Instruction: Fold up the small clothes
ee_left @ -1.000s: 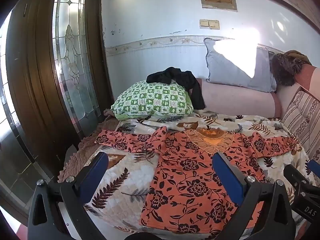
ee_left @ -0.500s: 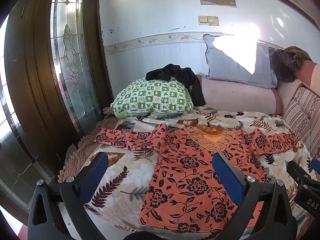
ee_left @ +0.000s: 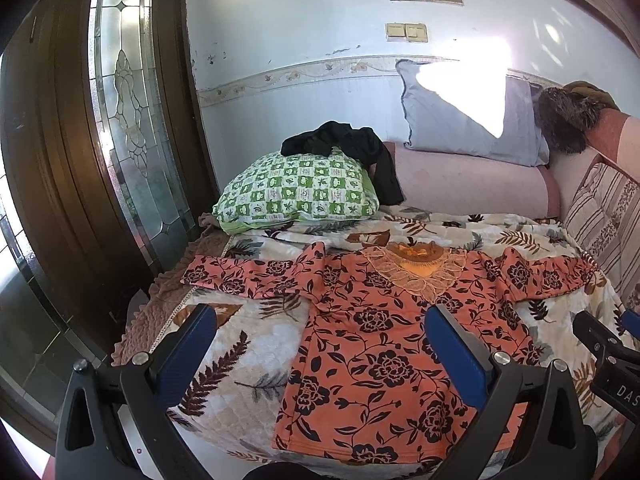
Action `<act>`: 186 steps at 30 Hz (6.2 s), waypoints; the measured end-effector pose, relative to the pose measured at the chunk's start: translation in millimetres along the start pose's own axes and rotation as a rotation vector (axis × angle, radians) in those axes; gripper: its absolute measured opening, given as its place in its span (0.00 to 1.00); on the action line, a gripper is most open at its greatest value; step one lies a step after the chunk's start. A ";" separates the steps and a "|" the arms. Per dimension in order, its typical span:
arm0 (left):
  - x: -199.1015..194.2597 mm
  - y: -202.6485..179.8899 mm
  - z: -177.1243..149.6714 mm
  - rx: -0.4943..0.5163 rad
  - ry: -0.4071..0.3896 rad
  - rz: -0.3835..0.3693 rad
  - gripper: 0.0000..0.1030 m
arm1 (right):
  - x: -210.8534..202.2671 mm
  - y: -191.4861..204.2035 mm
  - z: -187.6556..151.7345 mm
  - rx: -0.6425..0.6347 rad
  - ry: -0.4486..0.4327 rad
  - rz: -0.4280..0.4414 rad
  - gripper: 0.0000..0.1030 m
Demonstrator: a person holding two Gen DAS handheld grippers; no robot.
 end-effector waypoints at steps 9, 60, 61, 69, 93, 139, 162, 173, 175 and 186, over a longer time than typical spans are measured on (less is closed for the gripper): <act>0.1 -4.6 0.8 0.006 0.000 0.003 1.00 | 2.5 -2.0 0.8 0.006 0.004 -0.003 1.00; 18.9 -2.9 -2.8 0.022 0.031 0.001 1.00 | 22.5 3.7 -4.0 -0.014 0.035 0.000 1.00; 21.1 -3.8 -2.5 0.024 0.033 0.003 1.00 | 23.7 3.5 -4.4 -0.014 0.036 0.000 1.00; 57.0 -23.8 2.2 0.045 0.064 0.008 1.00 | 48.4 -18.9 4.7 0.019 0.050 -0.009 1.00; 339.3 -189.2 -59.8 0.012 0.383 -0.164 1.00 | 302.4 -526.1 24.7 1.067 -0.099 0.016 0.65; 359.8 37.0 -32.1 -0.245 0.338 0.196 1.00 | 381.3 -29.0 73.3 0.514 0.114 0.543 0.06; 379.3 12.1 -32.6 -0.252 0.370 0.042 1.00 | 359.3 -24.9 -23.4 0.438 0.295 0.554 0.74; 425.1 -27.5 -68.2 -0.098 0.565 0.184 1.00 | 384.6 -171.8 -47.6 0.625 0.347 0.318 0.31; 418.6 -23.8 -63.4 -0.125 0.548 0.174 1.00 | 378.0 -166.2 -30.2 0.545 0.296 0.271 0.32; 355.9 70.9 -48.3 -0.420 0.409 0.139 1.00 | 394.6 -94.1 -33.2 0.242 0.389 0.290 0.52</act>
Point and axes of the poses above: each gripper's, at about its wrist camera, not at the fingertips, and x roughly the way its jaws point, y to its left, z to its top, the point moved 5 cm from there along x, roughly the way its jaws point, and after that the axes turned 5 degrees about z, right-handed, at the moved point
